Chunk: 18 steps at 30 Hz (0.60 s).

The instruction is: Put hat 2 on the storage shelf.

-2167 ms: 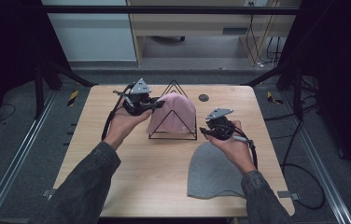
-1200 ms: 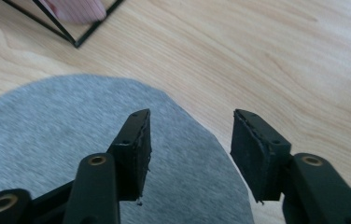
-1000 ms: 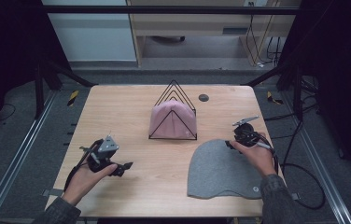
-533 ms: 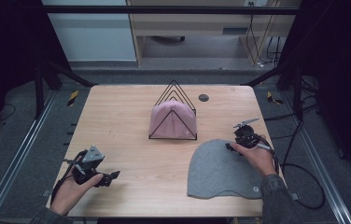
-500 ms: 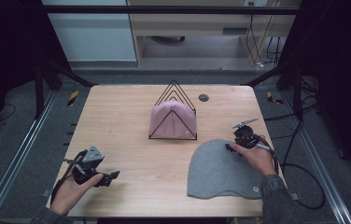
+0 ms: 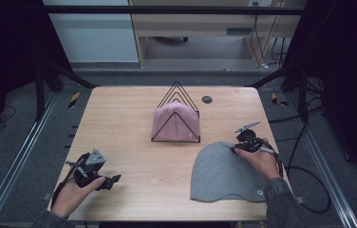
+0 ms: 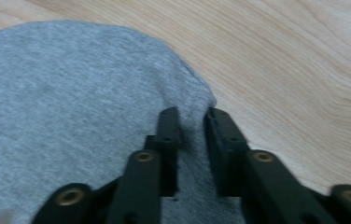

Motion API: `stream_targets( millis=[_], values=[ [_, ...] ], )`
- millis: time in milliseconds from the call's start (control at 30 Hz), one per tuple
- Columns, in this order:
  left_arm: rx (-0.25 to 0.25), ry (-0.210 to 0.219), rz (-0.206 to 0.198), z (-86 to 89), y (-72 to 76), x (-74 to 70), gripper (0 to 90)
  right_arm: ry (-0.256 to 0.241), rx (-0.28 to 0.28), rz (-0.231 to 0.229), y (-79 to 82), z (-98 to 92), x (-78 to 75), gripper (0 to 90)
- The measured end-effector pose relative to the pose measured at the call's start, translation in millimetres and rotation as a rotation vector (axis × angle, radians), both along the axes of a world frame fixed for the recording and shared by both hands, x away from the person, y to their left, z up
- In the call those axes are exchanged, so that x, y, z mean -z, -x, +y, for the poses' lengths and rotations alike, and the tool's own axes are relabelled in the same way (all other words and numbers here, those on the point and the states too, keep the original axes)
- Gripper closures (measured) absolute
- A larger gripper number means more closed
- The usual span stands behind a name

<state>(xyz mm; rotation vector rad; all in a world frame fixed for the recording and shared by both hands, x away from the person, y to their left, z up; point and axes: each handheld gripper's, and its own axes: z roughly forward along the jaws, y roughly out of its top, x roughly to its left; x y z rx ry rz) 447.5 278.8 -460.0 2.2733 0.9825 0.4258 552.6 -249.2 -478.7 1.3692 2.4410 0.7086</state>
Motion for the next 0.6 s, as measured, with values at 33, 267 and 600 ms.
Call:
stream_targets(
  millis=[33,267,600],
  values=[
    [0.0,0.0,0.006,0.3,-0.4,0.8,12.1,-0.02,-0.008,0.001,1.8,-0.6,0.7,82.3],
    [0.014,-0.011,0.029,-0.9,-1.3,4.6,10.8,-0.063,-0.006,-0.027,10.4,-2.6,-1.9,85.4],
    [0.02,-0.001,0.043,-2.2,-3.1,7.1,8.6,-0.169,-0.134,-0.222,51.6,13.9,-62.8,85.7]
  ],
)
